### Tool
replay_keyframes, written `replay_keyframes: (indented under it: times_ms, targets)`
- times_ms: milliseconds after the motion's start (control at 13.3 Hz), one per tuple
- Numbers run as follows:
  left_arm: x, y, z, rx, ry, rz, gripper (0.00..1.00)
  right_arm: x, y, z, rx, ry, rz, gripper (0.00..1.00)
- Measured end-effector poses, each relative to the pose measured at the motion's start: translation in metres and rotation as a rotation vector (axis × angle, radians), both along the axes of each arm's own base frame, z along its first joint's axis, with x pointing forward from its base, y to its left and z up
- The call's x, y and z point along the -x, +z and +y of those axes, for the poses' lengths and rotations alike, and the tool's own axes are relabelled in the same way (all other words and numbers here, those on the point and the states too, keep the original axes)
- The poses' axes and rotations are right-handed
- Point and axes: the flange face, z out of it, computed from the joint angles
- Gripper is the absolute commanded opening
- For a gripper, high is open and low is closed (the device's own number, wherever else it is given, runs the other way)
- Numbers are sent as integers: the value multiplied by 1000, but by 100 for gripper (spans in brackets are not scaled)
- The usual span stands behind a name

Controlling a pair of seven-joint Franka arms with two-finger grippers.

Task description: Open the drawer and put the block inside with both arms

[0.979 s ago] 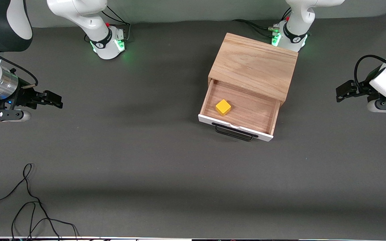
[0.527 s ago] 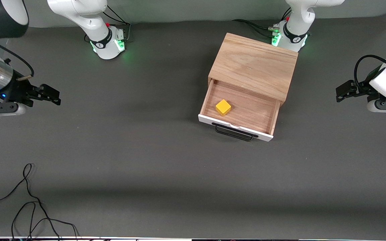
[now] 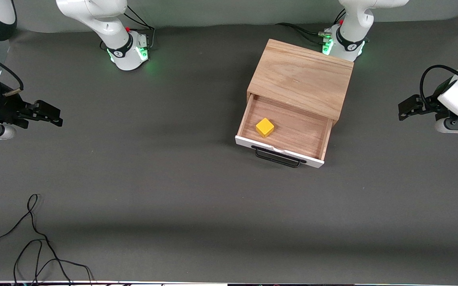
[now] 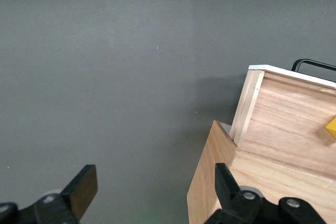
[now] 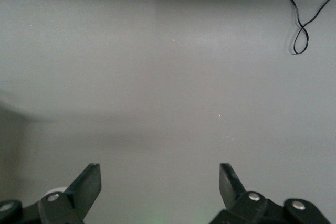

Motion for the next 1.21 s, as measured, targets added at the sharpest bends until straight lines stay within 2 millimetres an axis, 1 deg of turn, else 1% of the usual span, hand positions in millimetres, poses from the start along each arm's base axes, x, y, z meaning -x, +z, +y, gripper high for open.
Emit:
replay_keyframes:
  times_ms: [151, 301, 377, 603, 1205]
  targets:
    - [0, 0, 0, 0, 0, 2, 100, 4, -2, 0, 3, 0, 27, 100]
    - [1, 0, 0, 0, 0, 4, 100, 8, -6, 7, 5, 12, 47, 100]
    - [1, 0, 0, 0, -1, 5, 100, 9, -8, 6, 5, 11, 49, 100]
    - [1, -1, 0, -1, -1, 9, 100, 7, -14, -4, 7, -8, 53, 100]
    - [2, -1, 0, 0, -16, 16, 100, 7, -16, -3, 7, -7, 55, 100]
